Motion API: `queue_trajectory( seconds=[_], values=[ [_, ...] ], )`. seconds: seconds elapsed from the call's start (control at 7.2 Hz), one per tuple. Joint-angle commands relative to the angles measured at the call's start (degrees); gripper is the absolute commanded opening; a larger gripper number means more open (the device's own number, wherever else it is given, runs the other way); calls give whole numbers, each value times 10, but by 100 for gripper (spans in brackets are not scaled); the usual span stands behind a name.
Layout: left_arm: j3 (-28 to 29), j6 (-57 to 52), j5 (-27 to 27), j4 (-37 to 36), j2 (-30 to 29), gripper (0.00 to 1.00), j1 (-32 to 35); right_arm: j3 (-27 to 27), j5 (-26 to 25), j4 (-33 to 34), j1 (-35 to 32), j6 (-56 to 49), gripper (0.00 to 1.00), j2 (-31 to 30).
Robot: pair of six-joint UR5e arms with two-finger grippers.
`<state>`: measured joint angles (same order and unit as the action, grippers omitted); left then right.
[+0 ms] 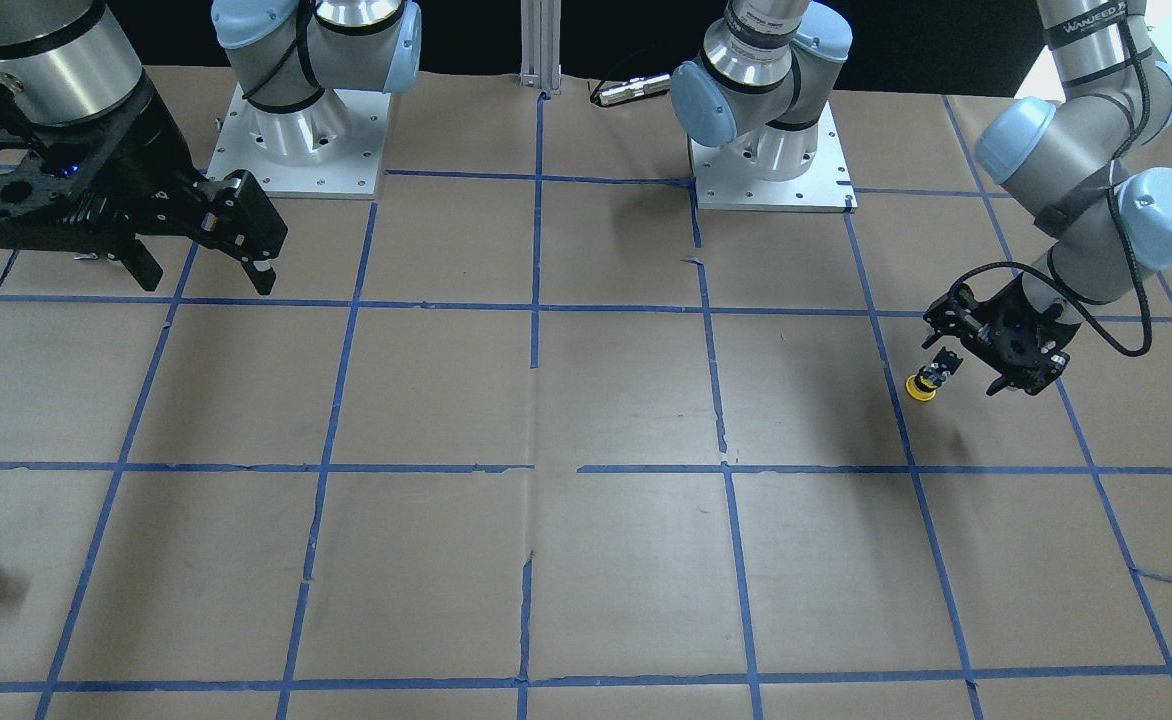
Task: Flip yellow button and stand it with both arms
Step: 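Lower the left gripper onto the yellow button lying on its side, then close the left gripper on the yellow button's metal base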
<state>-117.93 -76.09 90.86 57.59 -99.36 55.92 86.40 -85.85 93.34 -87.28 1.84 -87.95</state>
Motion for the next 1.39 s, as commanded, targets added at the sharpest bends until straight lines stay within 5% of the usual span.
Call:
queue_trajectory(
  seconds=[0.0, 0.69, 1.25],
  values=[
    [-2, -9, 2, -6, -15, 100, 0, 0, 1, 0, 0, 0, 100, 0],
    [-15, -6, 2, 0, -24, 94, 0, 0, 0, 0, 0, 0, 100, 0],
    [-11, -4, 2, 1, -25, 27, 0, 0, 0, 0, 0, 0, 100, 0]
  ],
)
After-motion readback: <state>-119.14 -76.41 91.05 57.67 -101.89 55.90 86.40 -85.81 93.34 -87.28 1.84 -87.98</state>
